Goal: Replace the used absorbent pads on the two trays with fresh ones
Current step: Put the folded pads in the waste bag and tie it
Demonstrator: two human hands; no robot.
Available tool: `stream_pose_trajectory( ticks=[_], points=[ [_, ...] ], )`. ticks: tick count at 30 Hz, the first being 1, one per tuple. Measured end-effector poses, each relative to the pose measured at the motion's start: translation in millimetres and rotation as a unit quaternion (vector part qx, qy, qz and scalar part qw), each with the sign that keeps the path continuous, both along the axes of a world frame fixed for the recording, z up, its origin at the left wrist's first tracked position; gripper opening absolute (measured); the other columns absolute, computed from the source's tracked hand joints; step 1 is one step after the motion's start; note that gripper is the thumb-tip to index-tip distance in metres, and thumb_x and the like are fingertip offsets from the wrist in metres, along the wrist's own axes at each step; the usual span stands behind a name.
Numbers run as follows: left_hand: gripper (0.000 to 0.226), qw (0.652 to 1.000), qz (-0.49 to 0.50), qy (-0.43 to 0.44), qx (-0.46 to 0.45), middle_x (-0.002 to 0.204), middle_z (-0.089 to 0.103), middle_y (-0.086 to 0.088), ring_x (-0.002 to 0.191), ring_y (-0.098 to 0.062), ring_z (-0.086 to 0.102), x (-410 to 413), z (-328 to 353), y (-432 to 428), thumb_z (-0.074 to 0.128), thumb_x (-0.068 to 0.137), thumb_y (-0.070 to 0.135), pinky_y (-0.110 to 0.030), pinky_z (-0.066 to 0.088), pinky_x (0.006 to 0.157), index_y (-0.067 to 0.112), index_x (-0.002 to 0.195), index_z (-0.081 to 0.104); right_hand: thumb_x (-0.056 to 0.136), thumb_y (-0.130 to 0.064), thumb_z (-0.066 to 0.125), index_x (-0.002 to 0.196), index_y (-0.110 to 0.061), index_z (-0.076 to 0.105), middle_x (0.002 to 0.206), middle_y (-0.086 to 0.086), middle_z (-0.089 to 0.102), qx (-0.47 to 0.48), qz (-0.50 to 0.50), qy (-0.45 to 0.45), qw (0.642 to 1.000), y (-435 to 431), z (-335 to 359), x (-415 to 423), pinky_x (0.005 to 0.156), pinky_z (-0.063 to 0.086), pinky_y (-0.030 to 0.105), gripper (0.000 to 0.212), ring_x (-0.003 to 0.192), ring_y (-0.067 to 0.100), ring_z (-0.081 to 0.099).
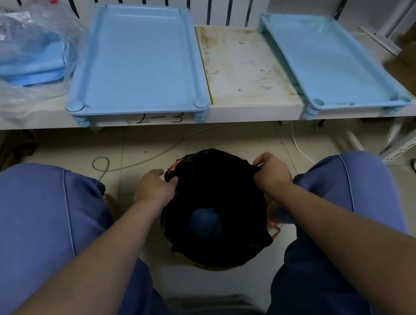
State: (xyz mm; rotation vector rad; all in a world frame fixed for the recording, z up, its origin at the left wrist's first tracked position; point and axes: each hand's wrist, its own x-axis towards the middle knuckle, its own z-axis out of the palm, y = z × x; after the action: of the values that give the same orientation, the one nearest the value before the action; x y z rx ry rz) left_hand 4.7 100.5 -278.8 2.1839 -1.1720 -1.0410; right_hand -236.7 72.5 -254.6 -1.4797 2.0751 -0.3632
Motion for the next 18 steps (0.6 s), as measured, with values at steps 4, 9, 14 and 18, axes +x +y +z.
stream_pose_trajectory(
  ticks=[4,9,14,18],
  points=[
    [0.012,0.994,0.042,0.077,-0.058,0.087,0.069,0.0,0.084,-0.021,0.066,-3,-5,4,0.059,0.089,0.023,-0.032,0.056,0.078,0.028,0.082,0.068,0.085,-0.005,0.053,0.098,-0.021,0.066,0.102,0.006,0.07,-0.035,-0.009,-0.017,0.999,-13,8,-1,0.075,0.049,0.024,0.025,0.091,0.025,0.065],
    [0.021,0.985,0.1,0.116,-0.08,0.086,0.07,0.001,0.079,-0.016,0.064,-11,-12,11,0.058,0.086,0.011,-0.026,0.053,0.068,0.026,0.078,0.069,0.087,-0.008,0.05,0.103,-0.02,0.067,0.108,0.006,0.063,-0.04,0.03,-0.009,0.999,-23,7,9,0.061,0.048,0.022,0.026,0.093,0.023,0.057],
    [0.012,0.991,0.038,0.078,-0.101,0.086,0.07,0.004,0.084,-0.015,0.065,-11,-20,9,0.065,0.088,0.029,-0.029,0.054,0.074,0.021,0.094,0.072,0.088,-0.017,0.053,0.12,-0.016,0.059,0.125,0.012,0.046,-0.108,0.068,0.166,0.978,-9,-5,26,0.098,0.034,0.034,0.033,0.118,0.031,0.038],
    [0.014,0.988,-0.012,0.034,-0.152,0.087,0.07,0.007,0.082,-0.012,0.064,-19,-16,6,0.068,0.086,0.03,-0.028,0.053,0.072,0.021,0.094,0.074,0.093,-0.022,0.051,0.091,-0.011,0.069,0.093,0.008,0.066,-0.127,0.135,0.064,0.981,-10,6,51,0.075,0.05,0.032,0.022,0.086,0.024,0.06]
  ],
)
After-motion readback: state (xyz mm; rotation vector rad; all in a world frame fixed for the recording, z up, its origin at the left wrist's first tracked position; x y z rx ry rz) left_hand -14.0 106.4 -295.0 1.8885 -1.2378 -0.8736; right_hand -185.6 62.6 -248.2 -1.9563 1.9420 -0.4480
